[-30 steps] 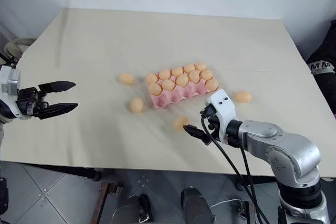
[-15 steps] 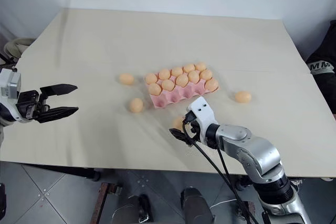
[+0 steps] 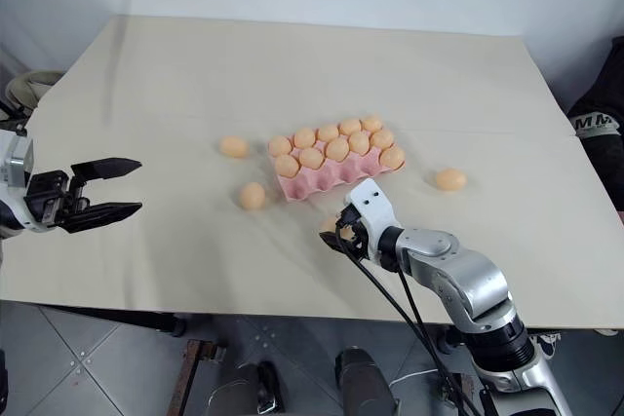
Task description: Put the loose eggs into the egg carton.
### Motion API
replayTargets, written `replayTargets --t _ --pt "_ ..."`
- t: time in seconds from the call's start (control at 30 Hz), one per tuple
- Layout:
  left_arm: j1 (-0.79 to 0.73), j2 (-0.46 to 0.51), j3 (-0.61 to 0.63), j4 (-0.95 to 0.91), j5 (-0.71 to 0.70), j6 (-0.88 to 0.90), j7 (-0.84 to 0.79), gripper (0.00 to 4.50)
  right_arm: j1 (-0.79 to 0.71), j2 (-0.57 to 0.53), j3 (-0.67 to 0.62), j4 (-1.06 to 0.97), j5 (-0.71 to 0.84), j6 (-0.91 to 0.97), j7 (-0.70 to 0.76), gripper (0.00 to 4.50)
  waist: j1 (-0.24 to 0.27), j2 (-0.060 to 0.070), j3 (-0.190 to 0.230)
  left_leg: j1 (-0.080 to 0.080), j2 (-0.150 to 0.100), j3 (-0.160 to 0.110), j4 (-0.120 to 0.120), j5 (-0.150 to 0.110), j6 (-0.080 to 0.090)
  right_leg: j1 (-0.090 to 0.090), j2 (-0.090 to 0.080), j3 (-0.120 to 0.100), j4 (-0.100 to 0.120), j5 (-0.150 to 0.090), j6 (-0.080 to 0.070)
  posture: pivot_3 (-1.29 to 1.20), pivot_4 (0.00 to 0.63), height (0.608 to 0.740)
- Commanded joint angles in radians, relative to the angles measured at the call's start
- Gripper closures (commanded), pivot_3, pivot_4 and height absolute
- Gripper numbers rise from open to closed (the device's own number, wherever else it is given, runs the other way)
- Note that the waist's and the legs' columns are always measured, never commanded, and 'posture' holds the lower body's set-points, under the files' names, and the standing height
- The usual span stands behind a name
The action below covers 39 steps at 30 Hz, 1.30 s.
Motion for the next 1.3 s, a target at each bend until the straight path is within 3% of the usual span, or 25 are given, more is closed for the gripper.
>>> replayTargets --t 0.03,0.37,0.6,0.93,1.3 --pt "0.030 0.038 -0.009 -0.085 -0.077 -0.001 -0.112 0.00 -0.006 -0.005 -0.003 -0.013 -0.002 -0.004 0.027 2.33 0.001 0.000 0.000 0.000 0.000 0.000 0.000 0.000 0.000 0.000 0.000 0.000 0.000 0.000 0.000 0.00 0.150 0.740" --pt "0.105 0.108 -0.092 -0.168 -0.132 -0.065 -0.112 0.00 -0.041 -0.002 -0.066 -0.034 0.033 0.034 0.052 2.39 0.000 0.000 0.000 0.000 0.000 0.000 -0.001 0.000 0.000 0.000 -0.001 0.000 -0.001 0.000 -0.001 0.00 0.150 0.740" --pt "0.084 0.062 -0.109 -0.178 -0.178 -0.175 -0.112 0.00 -0.194 0.053 -0.178 0.010 0.069 0.091 -0.007 2.39 -0.002 0.000 0.000 0.000 0.000 0.000 -0.001 -0.001 0.000 0.000 -0.001 0.000 -0.003 0.000 -0.001 0.00 0.150 0.740" --pt "0.045 -0.009 -0.134 -0.180 -0.198 -0.216 -0.112 0.00 -0.403 0.087 -0.140 0.407 -0.136 -0.149 -0.029 2.39 -0.003 0.000 0.000 -0.003 0.000 0.000 -0.001 -0.001 0.000 -0.001 0.000 0.000 -0.005 0.000 0.000 0.00 0.150 0.740" --pt "0.043 -0.017 -0.163 -0.209 -0.224 -0.235 -0.112 0.00 -0.386 0.042 -0.125 0.494 -0.230 -0.208 0.024 2.39 -0.006 0.001 0.001 -0.012 0.001 0.001 0.001 -0.001 -0.002 -0.013 0.002 0.001 0.001 0.000 0.001 0.00 0.150 0.740"
